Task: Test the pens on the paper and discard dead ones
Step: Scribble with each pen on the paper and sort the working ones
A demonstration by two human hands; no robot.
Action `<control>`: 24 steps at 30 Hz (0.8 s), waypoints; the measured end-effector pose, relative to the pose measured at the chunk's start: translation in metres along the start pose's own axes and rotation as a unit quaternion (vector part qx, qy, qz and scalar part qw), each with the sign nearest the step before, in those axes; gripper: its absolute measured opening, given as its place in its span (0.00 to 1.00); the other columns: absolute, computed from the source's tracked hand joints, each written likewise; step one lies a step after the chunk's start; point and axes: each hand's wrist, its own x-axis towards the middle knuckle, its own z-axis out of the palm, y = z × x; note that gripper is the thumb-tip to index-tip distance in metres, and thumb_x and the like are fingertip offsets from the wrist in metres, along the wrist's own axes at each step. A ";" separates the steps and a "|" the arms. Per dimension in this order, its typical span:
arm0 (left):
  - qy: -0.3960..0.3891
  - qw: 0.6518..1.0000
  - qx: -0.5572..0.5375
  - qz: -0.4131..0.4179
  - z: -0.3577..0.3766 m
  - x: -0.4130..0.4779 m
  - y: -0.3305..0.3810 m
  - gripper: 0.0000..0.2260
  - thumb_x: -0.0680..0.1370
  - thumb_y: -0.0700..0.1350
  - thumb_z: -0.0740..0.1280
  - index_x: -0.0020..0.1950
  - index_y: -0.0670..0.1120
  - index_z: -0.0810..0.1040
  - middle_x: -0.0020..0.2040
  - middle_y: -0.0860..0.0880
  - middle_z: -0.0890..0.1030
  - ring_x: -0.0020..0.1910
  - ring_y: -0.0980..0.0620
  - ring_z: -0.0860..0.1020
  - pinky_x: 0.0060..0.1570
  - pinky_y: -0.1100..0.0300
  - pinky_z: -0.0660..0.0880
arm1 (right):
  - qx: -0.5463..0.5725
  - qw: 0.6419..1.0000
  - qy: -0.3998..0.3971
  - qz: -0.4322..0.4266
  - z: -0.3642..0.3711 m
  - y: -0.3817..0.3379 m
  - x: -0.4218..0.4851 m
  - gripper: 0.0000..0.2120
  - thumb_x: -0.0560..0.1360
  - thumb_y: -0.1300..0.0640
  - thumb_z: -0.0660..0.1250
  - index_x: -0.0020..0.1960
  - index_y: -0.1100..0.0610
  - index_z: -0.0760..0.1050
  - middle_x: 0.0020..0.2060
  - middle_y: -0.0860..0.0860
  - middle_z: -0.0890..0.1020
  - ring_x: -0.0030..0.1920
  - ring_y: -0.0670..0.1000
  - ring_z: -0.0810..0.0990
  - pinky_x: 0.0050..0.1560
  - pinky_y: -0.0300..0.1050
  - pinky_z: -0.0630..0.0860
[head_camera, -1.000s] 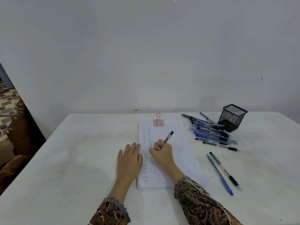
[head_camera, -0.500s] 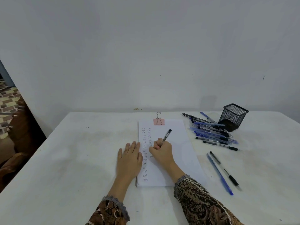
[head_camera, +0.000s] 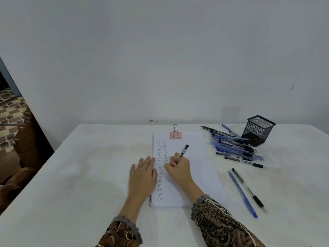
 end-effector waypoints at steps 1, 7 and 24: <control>0.000 1.000 0.001 0.000 0.000 0.000 0.000 0.22 0.82 0.50 0.45 0.76 0.52 0.47 0.77 0.54 0.48 0.76 0.54 0.45 0.73 0.52 0.41 | -0.004 1.000 -0.001 -0.002 0.000 0.000 0.000 0.22 0.65 0.74 0.61 0.26 0.54 0.55 0.25 0.48 0.60 0.27 0.43 0.59 0.32 0.30 0.62; 0.002 1.000 0.000 0.002 0.001 -0.001 -0.001 0.22 0.82 0.50 0.45 0.76 0.52 0.47 0.77 0.54 0.48 0.76 0.54 0.45 0.73 0.52 0.41 | 0.179 0.978 0.018 0.106 -0.011 0.000 0.003 0.25 0.71 0.71 0.64 0.25 0.51 0.56 0.23 0.47 0.60 0.22 0.43 0.57 0.25 0.32 0.60; 0.000 1.000 0.001 -0.005 0.000 0.000 0.000 0.22 0.82 0.50 0.45 0.76 0.52 0.46 0.77 0.55 0.48 0.76 0.54 0.45 0.73 0.53 0.41 | 0.638 0.722 0.004 0.267 -0.038 0.002 -0.004 0.13 0.67 0.52 0.72 0.48 0.57 0.77 0.24 0.48 0.69 0.19 0.46 0.63 0.19 0.37 0.61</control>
